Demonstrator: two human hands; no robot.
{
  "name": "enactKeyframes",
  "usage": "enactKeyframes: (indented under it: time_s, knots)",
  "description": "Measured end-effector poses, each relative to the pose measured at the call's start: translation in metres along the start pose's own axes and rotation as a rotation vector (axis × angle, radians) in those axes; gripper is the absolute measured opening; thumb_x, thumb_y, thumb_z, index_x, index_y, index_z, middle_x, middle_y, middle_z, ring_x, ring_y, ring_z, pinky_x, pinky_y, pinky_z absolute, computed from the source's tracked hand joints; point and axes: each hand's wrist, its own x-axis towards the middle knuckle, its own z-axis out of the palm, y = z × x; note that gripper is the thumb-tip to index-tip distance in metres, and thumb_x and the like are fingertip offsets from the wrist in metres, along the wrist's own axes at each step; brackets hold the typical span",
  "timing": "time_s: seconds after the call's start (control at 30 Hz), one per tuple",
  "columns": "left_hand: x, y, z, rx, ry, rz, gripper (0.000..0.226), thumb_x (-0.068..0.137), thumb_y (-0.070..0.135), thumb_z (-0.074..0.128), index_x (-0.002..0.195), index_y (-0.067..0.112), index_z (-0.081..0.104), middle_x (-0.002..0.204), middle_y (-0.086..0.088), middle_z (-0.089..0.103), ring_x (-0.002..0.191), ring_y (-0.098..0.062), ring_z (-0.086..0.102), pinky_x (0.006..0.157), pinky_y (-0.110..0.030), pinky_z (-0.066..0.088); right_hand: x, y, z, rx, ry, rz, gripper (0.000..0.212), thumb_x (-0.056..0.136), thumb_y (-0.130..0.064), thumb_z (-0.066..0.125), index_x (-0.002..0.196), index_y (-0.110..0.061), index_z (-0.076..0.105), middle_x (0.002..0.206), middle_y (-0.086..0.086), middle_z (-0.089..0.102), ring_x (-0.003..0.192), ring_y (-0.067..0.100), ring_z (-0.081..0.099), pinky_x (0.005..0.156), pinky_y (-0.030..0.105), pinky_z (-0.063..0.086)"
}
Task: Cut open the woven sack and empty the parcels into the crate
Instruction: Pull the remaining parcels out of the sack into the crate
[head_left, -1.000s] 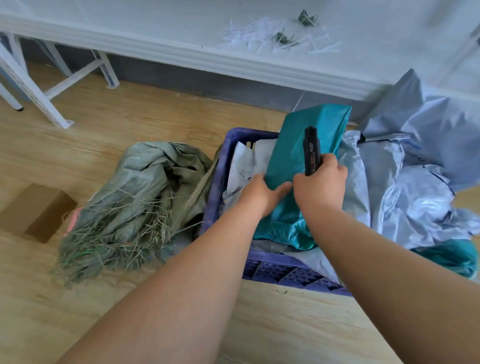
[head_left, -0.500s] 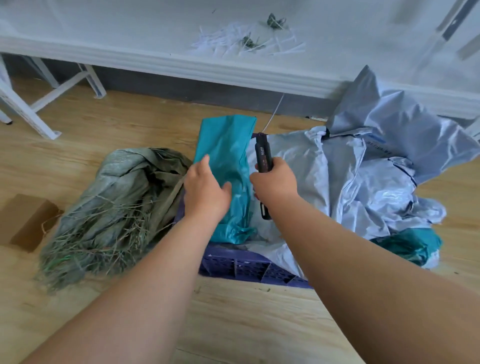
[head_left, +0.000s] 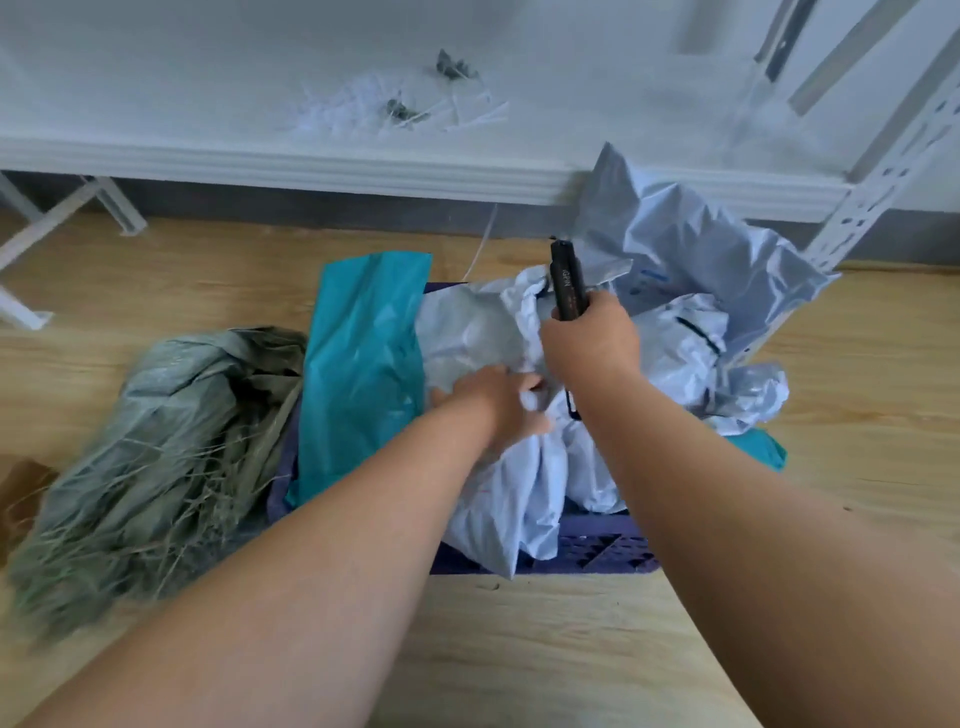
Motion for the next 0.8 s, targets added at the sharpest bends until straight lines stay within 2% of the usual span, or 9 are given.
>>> enactKeyframes:
  time_s: [0.1, 0.17, 0.23, 0.3, 0.43, 0.57, 0.67, 0.73, 0.8]
  knots:
    - [-0.021, -0.037, -0.024, -0.473, 0.265, 0.053, 0.030, 0.090, 0.030, 0.061, 0.118, 0.022, 0.065, 0.123, -0.001, 0.064, 0.111, -0.018, 0.059, 0.087, -0.026, 0.044, -0.011, -0.016, 0.027, 0.042, -0.072, -0.082, 0.025, 0.079, -0.016, 0.055, 0.103, -0.012, 0.057, 0.094, 0.010, 0.064, 0.083, 0.032, 0.063, 0.067, 0.035, 0.050]
    - [-0.039, -0.083, -0.043, -0.463, 0.543, -0.032, 0.027, 0.091, 0.025, 0.060, 0.117, 0.023, 0.067, 0.120, 0.002, 0.066, 0.111, -0.015, 0.060, 0.091, -0.026, 0.046, -0.021, -0.027, 0.050, 0.069, -0.180, -0.135, 0.023, 0.079, -0.017, 0.056, 0.101, -0.015, 0.058, 0.092, 0.010, 0.065, 0.084, 0.034, 0.066, 0.076, 0.043, 0.056]
    - [-0.056, -0.140, -0.056, -0.386, 0.694, -0.228, 0.030, 0.091, 0.023, 0.059, 0.121, 0.021, 0.064, 0.122, 0.003, 0.065, 0.112, -0.016, 0.060, 0.091, -0.025, 0.045, -0.036, -0.036, 0.076, 0.063, -0.319, -0.171, 0.015, 0.079, -0.016, 0.058, 0.094, -0.019, 0.058, 0.086, 0.007, 0.064, 0.085, 0.035, 0.066, 0.079, 0.048, 0.056]
    - [-0.068, -0.194, -0.060, -0.320, 0.677, -0.421, 0.038, 0.090, 0.026, 0.061, 0.127, 0.020, 0.059, 0.128, 0.000, 0.061, 0.117, -0.020, 0.057, 0.094, -0.028, 0.044, -0.050, -0.044, 0.101, 0.009, -0.423, -0.193, 0.015, 0.078, -0.013, 0.062, 0.086, -0.023, 0.055, 0.082, 0.008, 0.061, 0.080, 0.036, 0.066, 0.076, 0.048, 0.057]
    - [-0.080, -0.267, -0.040, -0.208, 0.412, -0.612, 0.078, 0.079, 0.045, 0.071, 0.145, 0.024, 0.035, 0.149, -0.008, 0.037, 0.134, -0.030, 0.039, 0.107, -0.042, 0.038, -0.078, -0.053, 0.149, -0.089, -0.585, -0.203, 0.016, 0.079, -0.010, 0.063, 0.094, -0.015, 0.060, 0.075, 0.011, 0.058, 0.056, 0.028, 0.056, 0.059, 0.038, 0.053]
    - [-0.078, -0.313, -0.026, -0.107, 0.507, -0.695, 0.107, 0.070, 0.066, 0.068, 0.150, 0.028, 0.008, 0.158, -0.008, 0.007, 0.145, -0.033, 0.007, 0.114, -0.054, 0.013, -0.091, -0.059, 0.190, -0.126, -0.617, -0.244, 0.018, 0.083, -0.015, 0.064, 0.099, -0.008, 0.063, 0.076, 0.015, 0.057, 0.066, 0.029, 0.055, 0.071, 0.044, 0.054]
    - [-0.074, -0.349, -0.030, -0.063, 0.656, -0.752, 0.119, 0.064, 0.073, 0.067, 0.150, 0.024, 0.000, 0.159, -0.016, 0.002, 0.146, -0.034, -0.001, 0.115, -0.055, 0.004, -0.094, -0.066, 0.210, -0.138, -0.590, -0.222, 0.017, 0.084, -0.016, 0.063, 0.100, -0.010, 0.063, 0.076, 0.013, 0.062, 0.070, 0.033, 0.063, 0.074, 0.045, 0.057]
    - [-0.071, -0.373, -0.037, -0.092, 0.600, -0.811, 0.134, 0.056, 0.080, 0.065, 0.150, 0.021, -0.008, 0.159, -0.019, 0.001, 0.146, -0.036, -0.001, 0.114, -0.055, 0.001, -0.095, -0.068, 0.218, -0.087, -0.603, -0.144, 0.017, 0.084, -0.012, 0.062, 0.100, -0.012, 0.062, 0.073, 0.010, 0.066, 0.069, 0.029, 0.070, 0.069, 0.042, 0.060]
    - [-0.064, -0.385, -0.042, -0.202, 0.419, -0.786, 0.144, 0.048, 0.089, 0.059, 0.149, 0.021, -0.016, 0.160, -0.016, 0.006, 0.146, -0.036, 0.007, 0.114, -0.055, 0.003, -0.094, -0.069, 0.224, -0.078, -0.596, -0.082, 0.017, 0.084, -0.009, 0.061, 0.101, -0.013, 0.061, 0.078, 0.011, 0.069, 0.073, 0.028, 0.072, 0.068, 0.040, 0.061]
